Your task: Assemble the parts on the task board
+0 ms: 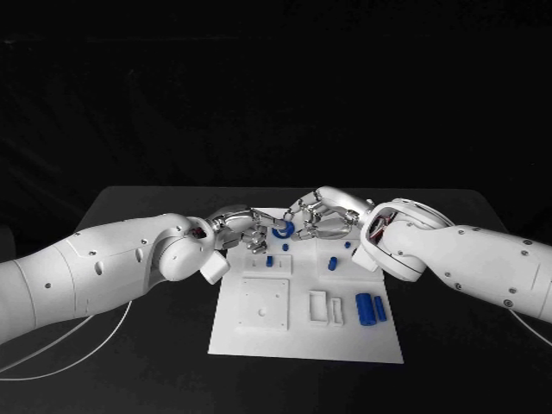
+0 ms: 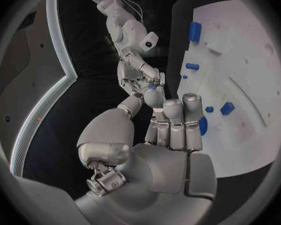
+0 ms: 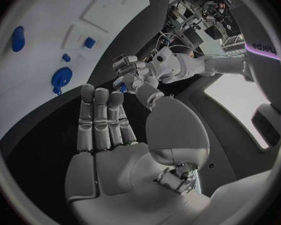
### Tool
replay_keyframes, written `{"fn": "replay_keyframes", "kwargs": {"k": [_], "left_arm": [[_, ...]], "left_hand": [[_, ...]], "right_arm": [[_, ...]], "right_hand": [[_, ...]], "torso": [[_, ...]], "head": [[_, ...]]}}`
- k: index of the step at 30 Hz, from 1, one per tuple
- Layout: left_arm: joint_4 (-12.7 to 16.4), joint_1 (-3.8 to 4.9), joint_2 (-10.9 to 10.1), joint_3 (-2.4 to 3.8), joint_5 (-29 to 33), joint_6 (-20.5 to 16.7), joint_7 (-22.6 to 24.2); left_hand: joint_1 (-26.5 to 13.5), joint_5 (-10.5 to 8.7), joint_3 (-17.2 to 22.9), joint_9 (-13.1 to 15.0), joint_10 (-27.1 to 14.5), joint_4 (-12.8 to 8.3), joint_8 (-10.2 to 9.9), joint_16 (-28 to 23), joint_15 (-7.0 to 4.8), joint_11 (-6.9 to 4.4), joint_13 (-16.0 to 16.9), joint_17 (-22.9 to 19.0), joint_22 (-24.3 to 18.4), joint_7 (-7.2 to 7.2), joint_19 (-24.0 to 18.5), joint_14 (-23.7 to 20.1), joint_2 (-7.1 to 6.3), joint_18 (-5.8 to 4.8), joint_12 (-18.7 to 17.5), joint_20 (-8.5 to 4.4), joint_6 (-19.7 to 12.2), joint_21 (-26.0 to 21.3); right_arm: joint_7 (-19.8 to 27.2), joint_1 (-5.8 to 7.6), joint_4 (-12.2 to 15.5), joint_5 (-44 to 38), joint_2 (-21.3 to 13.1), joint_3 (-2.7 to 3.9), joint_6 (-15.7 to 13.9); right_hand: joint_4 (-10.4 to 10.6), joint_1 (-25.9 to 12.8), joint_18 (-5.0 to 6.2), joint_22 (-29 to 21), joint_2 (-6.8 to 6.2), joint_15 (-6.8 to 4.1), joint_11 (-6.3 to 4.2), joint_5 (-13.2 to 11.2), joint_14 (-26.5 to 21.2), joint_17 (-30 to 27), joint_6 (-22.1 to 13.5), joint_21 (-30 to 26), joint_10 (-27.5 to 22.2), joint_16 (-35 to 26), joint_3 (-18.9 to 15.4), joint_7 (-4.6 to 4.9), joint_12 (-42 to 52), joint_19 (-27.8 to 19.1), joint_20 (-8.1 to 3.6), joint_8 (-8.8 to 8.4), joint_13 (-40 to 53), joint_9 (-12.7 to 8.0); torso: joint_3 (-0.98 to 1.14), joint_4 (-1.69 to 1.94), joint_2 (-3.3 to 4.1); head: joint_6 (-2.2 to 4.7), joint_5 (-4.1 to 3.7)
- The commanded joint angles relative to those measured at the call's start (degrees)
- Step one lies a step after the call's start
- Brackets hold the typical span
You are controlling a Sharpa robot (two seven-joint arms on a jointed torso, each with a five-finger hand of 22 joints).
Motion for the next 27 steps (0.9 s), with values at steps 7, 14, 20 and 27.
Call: {"fn": "replay_keyframes", "kwargs": {"k": [7, 14, 20, 27], "left_arm": [[-0.38, 0.00, -0.13, 0.02, 0.05, -1.58, 0.84], [-0.39, 0.00, -0.15, 0.02, 0.05, -2.02, 0.52], [-0.19, 0.00, -0.08, 0.02, -0.62, -0.36, 0.10], [-0.11, 0.00, -0.12, 0.02, -0.89, 0.96, 0.00]], "left_hand": [[0.37, 0.27, 0.22, 0.48, -0.32, 0.20, 0.32, -0.06, -0.82, -0.18, -0.01, -0.05, 0.65, -1.15, 0.29, -0.19, 0.62, -0.03, -0.20, -6.71, 1.80, 0.01], [0.40, 0.28, 0.23, 0.73, -0.33, 0.22, 0.45, -0.05, -0.88, -0.23, 0.00, -0.05, 0.64, -1.20, 0.34, -0.16, 0.66, -0.03, -0.19, -6.74, 1.85, 0.02], [0.44, 0.27, 0.23, 1.06, -0.34, 0.20, 0.61, -0.05, -0.95, -0.29, 0.02, -0.04, 0.63, -1.27, 0.41, -0.12, 0.70, -0.02, -0.17, -6.77, 1.86, 0.02], [0.44, 0.25, 0.22, 1.18, -0.35, 0.19, 0.66, -0.05, -0.96, -0.31, 0.02, -0.04, 0.62, -1.28, 0.42, -0.12, 0.70, -0.02, -0.17, -6.78, 1.87, 0.02]], "right_arm": [[0.52, -0.19, 0.57, 0.20, -0.35, 0.00, 0.91], [0.79, -0.28, 1.01, 0.24, -0.47, -0.01, 1.77], [0.66, -0.40, 1.08, 0.27, -0.46, -0.01, 0.01], [0.26, -0.41, 0.73, 0.29, -0.50, -0.01, -2.71]], "right_hand": [[0.13, -0.20, 1.43, 0.19, 0.55, -0.25, -0.36, 0.64, 0.64, 0.15, 1.08, 0.50, 0.44, 0.49, 0.42, -0.19, 0.51, 0.16, 0.74, 0.54, -0.06, -0.06], [0.13, -0.22, 1.56, 0.25, 0.58, -0.29, -0.45, 0.70, 0.70, 0.20, 1.39, 0.59, 0.54, 0.55, 0.46, -0.28, 0.59, 0.22, 0.85, 0.66, -0.06, -0.11], [0.11, -0.26, 1.62, 0.27, 0.51, -0.30, -0.48, 0.64, 0.67, 0.21, 1.41, 0.59, 0.50, 0.55, 0.43, -0.30, 0.57, 0.16, 0.93, 0.63, -0.07, -0.18], [0.12, -0.37, 1.74, 0.30, 0.28, -0.28, -0.36, 0.57, 0.54, 0.22, 0.95, 0.56, 0.34, 0.49, 0.34, -0.17, 0.50, 0.02, 1.11, 0.30, -0.12, -0.45]], "torso": [[0.00, 0.02, 0.01], [0.01, 0.02, -0.01], [0.00, -0.01, -0.01], [-0.03, 0.06, 0.00]], "head": [[-0.09, -0.04], [-0.09, -0.04], [-0.08, -0.04], [-0.02, -0.07]]}}
